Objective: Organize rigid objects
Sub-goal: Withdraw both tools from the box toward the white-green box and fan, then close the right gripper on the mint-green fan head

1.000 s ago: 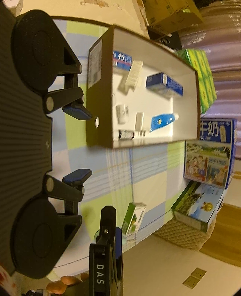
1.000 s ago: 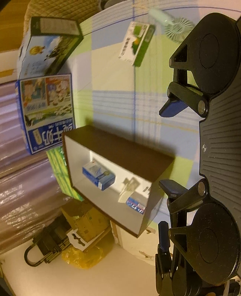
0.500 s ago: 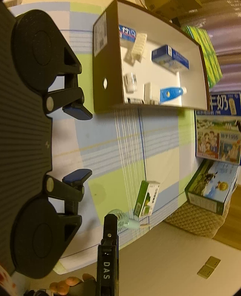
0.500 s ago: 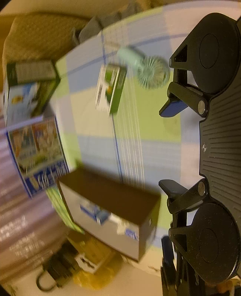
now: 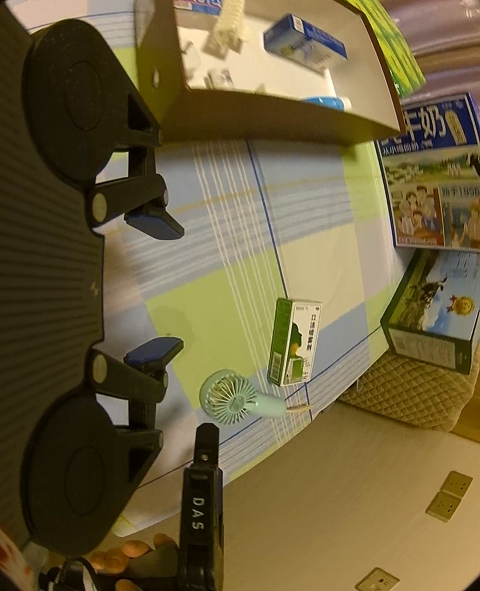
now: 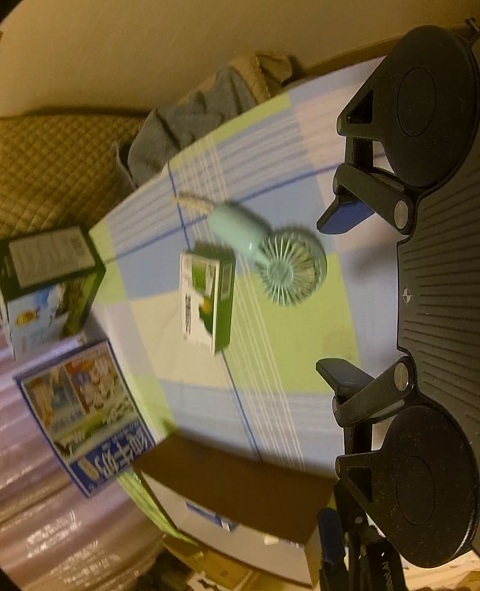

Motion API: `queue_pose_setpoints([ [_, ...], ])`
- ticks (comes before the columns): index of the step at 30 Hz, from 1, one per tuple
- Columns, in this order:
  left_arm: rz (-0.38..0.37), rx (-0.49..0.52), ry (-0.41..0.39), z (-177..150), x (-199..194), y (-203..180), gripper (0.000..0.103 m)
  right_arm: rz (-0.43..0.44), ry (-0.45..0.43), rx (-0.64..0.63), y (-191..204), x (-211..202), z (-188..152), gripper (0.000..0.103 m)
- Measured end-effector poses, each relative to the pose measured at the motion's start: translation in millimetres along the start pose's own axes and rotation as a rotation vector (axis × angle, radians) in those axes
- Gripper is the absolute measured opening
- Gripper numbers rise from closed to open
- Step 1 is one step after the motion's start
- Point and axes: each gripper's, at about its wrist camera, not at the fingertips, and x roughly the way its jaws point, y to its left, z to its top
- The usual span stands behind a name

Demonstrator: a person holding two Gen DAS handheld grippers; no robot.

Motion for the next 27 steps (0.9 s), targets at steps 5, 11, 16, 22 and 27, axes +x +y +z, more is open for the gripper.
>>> queue_pose_setpoints([
  [5, -0.001, 0.026, 0.008, 11, 22, -5, 0.055, -0.039, -0.002, -0.007, -7, 18, 2, 0.071],
  [11, 0.010, 0.046, 0.018, 25, 48, -3, 0.054, -0.057, -0.001, -0.031, -6, 47, 10, 0.071],
  [16, 0.004, 0.070, 0.031, 35, 66, -2, 0.055, -0.085, 0.021, -0.057, 0, 69, 15, 0.071],
  [22, -0.011, 0.091, 0.041, 45, 82, -4, 0.055, -0.137, 0.038, -0.051, 0, 90, 19, 0.071],
  [27, -0.017, 0.101, 0.052, 53, 95, -3, 0.054, -0.158, 0.035, -0.052, -1, 102, 23, 0.071],
])
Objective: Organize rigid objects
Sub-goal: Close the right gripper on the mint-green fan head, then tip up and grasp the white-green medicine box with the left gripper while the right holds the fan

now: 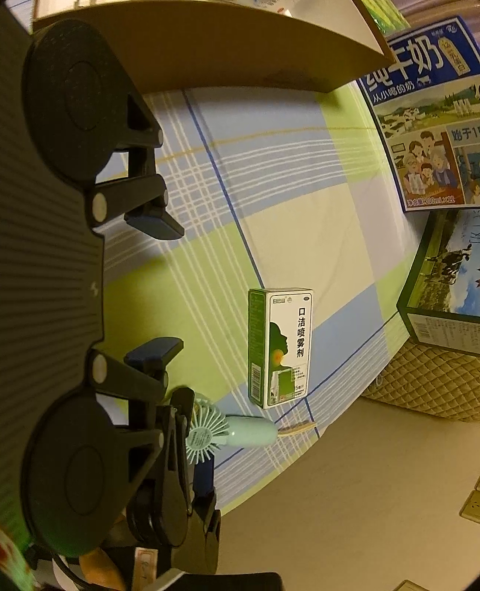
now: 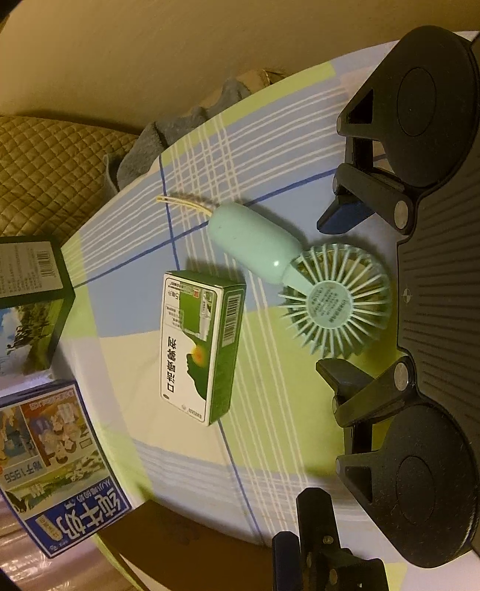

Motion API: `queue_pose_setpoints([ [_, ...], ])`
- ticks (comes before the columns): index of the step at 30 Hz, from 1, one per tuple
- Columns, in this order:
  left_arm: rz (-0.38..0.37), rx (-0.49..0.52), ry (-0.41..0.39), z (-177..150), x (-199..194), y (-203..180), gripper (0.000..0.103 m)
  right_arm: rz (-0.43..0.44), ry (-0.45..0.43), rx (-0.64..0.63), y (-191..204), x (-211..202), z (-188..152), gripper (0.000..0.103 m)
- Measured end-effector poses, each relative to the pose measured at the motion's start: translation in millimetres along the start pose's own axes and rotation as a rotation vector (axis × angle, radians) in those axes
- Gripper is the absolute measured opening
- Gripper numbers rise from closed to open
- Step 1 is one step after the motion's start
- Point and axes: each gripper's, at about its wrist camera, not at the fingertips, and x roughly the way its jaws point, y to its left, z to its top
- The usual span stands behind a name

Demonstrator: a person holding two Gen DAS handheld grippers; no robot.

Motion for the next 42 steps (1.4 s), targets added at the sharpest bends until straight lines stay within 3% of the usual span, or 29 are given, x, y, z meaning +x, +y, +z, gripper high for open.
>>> queue_pose_setpoints([
  [4, -0.011, 0.015, 0.005, 6, 9, -2, 0.055, -0.001, -0.022, -0.038, 0, 2, 0, 0.071],
  [6, -0.018, 0.022, 0.006, 8, 14, -4, 0.055, 0.010, -0.036, -0.049, -2, 1, 0, 0.062],
  [16, -0.055, 0.095, -0.028, 33, 28, -11, 0.055, 0.002, -0.084, -0.122, -31, -1, 10, 0.061],
  [25, -0.115, 0.205, -0.057, 72, 52, -19, 0.055, 0.048, -0.095, -0.249, -55, 2, 27, 0.061],
  [29, -0.138, 0.252, -0.078, 93, 65, -24, 0.061, 0.065, -0.094, -0.250, -64, 3, 31, 0.061],
  [38, -0.206, 0.247, -0.038, 126, 114, -22, 0.058, 0.094, -0.090, -0.245, -76, 2, 31, 0.061],
  [42, -0.232, 0.169, 0.006, 129, 122, -12, 0.057, 0.095, -0.088, -0.225, -77, 1, 30, 0.061],
])
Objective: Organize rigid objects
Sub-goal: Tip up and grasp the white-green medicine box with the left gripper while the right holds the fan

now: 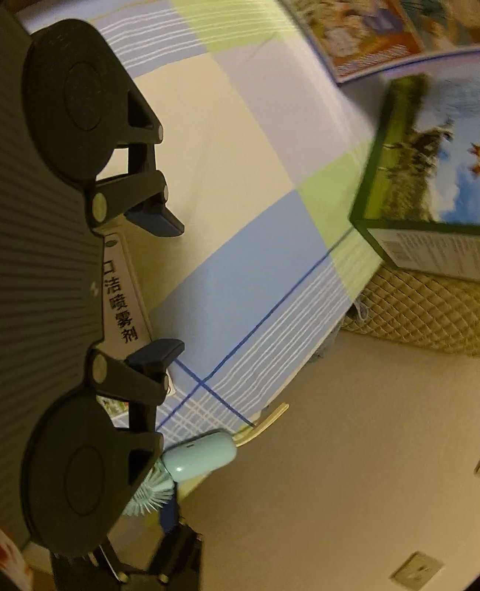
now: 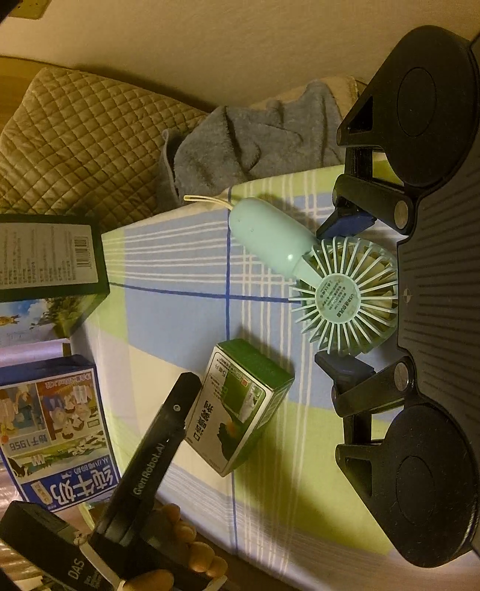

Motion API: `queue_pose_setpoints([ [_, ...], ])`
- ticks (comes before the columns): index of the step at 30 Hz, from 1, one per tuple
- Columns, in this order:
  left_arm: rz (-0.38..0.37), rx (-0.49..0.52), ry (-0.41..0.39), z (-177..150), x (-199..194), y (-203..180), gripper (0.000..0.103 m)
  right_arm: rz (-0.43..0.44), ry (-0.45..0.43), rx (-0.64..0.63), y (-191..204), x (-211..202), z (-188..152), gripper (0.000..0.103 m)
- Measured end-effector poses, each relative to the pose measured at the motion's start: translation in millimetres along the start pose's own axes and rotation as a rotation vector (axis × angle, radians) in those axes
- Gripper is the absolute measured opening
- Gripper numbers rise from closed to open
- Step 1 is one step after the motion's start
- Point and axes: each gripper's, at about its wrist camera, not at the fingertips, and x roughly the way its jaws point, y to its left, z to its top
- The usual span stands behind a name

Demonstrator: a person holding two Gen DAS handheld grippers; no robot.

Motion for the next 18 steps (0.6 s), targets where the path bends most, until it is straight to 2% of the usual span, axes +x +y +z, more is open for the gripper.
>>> queue_pose_setpoints([
  [10, -0.019, -0.068, 0.046, -32, -21, 3, 0.055, 0.010, 0.000, 0.029, 1, -4, -5, 0.061],
  [18, -0.049, -0.122, 0.049, -64, -34, -8, 0.052, 0.017, 0.002, 0.031, 3, -12, -15, 0.061],
])
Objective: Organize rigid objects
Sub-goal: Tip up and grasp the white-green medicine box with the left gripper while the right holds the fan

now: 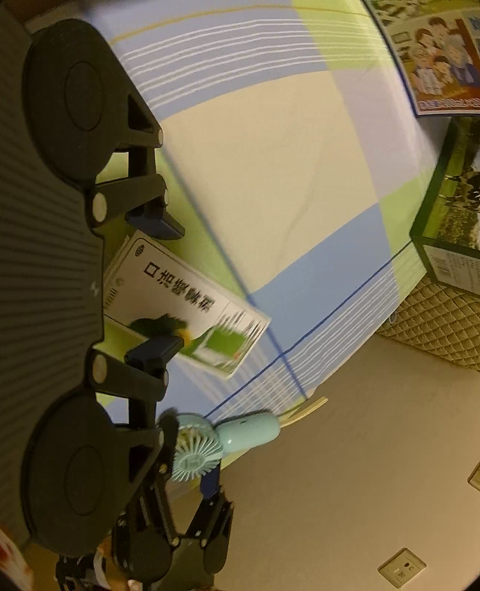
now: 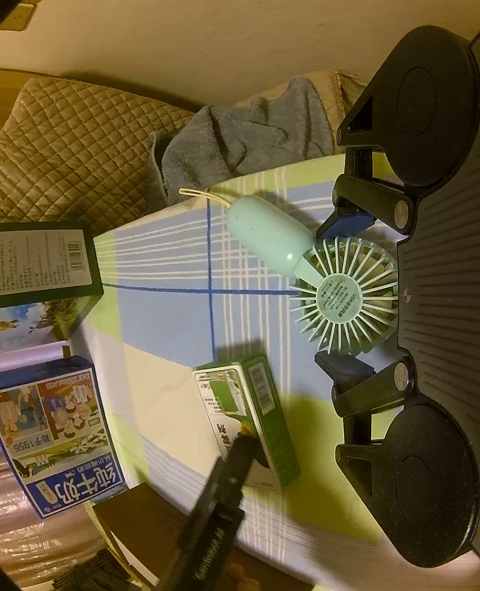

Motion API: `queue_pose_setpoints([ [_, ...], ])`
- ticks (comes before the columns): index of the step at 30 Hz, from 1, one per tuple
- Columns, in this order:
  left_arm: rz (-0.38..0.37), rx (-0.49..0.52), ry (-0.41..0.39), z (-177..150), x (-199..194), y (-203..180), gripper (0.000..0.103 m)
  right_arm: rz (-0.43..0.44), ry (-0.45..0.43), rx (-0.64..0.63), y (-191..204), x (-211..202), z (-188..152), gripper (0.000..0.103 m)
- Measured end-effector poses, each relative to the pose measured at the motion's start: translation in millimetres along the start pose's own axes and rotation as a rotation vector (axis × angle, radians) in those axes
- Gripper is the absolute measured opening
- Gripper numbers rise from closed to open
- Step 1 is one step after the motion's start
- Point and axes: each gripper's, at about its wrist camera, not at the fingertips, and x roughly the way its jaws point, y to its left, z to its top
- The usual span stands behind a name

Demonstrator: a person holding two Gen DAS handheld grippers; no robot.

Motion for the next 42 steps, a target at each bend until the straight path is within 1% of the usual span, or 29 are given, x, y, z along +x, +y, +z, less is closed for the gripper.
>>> queue_pose_setpoints([
  [4, -0.008, 0.010, 0.011, -9, -2, -10, 0.052, 0.004, -0.001, 0.002, 1, -3, -4, 0.061],
  [9, 0.006, 0.057, 0.007, -1, -1, -21, 0.053, 0.000, 0.001, 0.000, 2, -4, -4, 0.061],
  [13, 0.012, 0.120, 0.018, 9, 5, -32, 0.060, -0.004, 0.002, 0.001, 3, -3, -4, 0.061],
  [16, 0.034, 0.165, 0.035, 11, 15, -38, 0.061, -0.007, -0.001, 0.004, 2, -2, -2, 0.061],
  [19, 0.049, 0.192, 0.047, 10, 23, -43, 0.059, -0.006, -0.004, -0.010, 2, 1, 1, 0.061],
  [21, 0.066, 0.200, 0.060, 10, 28, -46, 0.056, -0.004, -0.003, -0.022, 1, 3, 4, 0.061],
  [22, 0.078, 0.200, 0.059, 9, 29, -46, 0.052, -0.004, -0.003, -0.027, 1, 4, 5, 0.061],
  [28, 0.099, 0.162, 0.030, -4, 21, -43, 0.052, 0.021, 0.000, -0.076, 9, 9, 9, 0.061],
  [32, 0.130, 0.098, 0.017, -19, 9, -34, 0.052, 0.059, 0.005, -0.115, 24, 13, 7, 0.061],
  [36, 0.164, 0.028, 0.006, -42, -9, -25, 0.052, 0.104, 0.011, -0.169, 42, 16, 4, 0.061],
  [42, 0.217, -0.068, 0.000, -87, -39, -15, 0.052, 0.186, 0.023, -0.262, 67, 15, -8, 0.061],
])
